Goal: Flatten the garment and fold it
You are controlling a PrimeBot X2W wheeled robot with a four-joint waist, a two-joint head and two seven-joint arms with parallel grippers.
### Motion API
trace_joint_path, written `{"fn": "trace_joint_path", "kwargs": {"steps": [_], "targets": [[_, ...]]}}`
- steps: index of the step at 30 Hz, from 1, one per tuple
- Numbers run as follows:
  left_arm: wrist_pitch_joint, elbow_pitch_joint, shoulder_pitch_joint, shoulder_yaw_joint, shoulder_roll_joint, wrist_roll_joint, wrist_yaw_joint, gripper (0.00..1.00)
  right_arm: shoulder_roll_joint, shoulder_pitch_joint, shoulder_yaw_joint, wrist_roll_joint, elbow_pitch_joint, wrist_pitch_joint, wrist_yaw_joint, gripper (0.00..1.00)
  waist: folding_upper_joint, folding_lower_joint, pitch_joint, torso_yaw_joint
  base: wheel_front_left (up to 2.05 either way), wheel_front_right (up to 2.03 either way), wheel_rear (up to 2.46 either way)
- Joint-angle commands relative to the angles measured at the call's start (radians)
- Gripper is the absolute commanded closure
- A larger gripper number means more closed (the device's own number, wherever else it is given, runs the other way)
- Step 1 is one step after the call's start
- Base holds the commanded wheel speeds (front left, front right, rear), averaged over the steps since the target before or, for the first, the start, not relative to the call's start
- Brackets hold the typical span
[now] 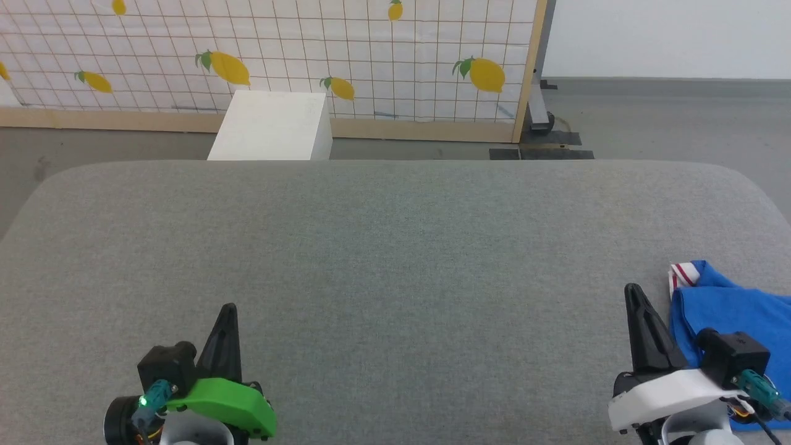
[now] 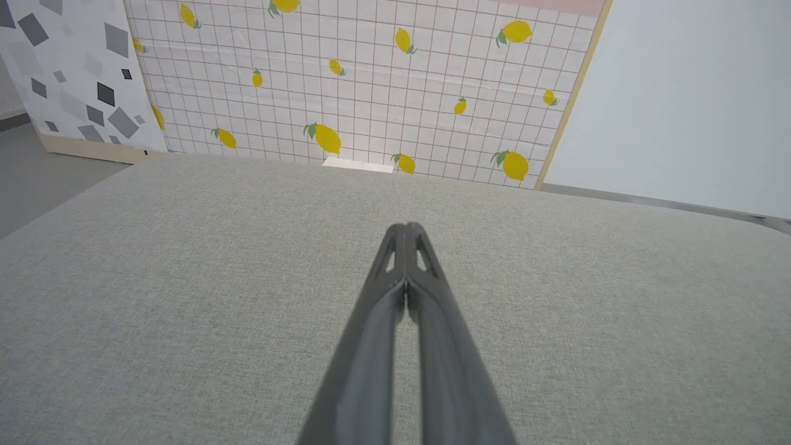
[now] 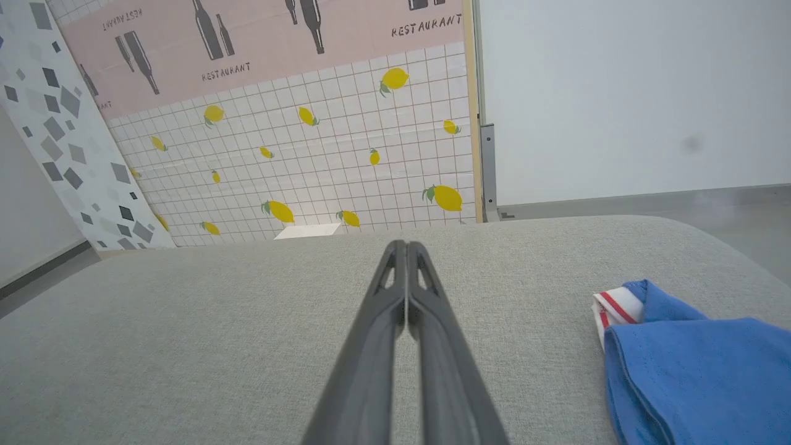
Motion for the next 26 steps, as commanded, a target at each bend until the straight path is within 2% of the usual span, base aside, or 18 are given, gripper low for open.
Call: {"fn": "trace_joint_path", "kwargs": {"steps": [1, 26], "targets": [[0.005, -0.008, 0.003, 0.003, -0.005, 0.014, 0.004, 1.0, 0.0, -0.001, 0.004, -0.014, -0.01, 0.007, 0.0, 1.0, 0.0, 0.0, 0.001, 0.0, 0.0, 0.0, 0.0], [0.054, -0.054, 0.005, 0.014, -0.017, 0.072, 0.007, 1.0, 0.0, -0.003, 0.012, -0.066, -0.048, 0.057, -0.001, 1.0, 0.0, 0.0, 0.011, -0.002, 0.0, 0.0, 0.0]]}}
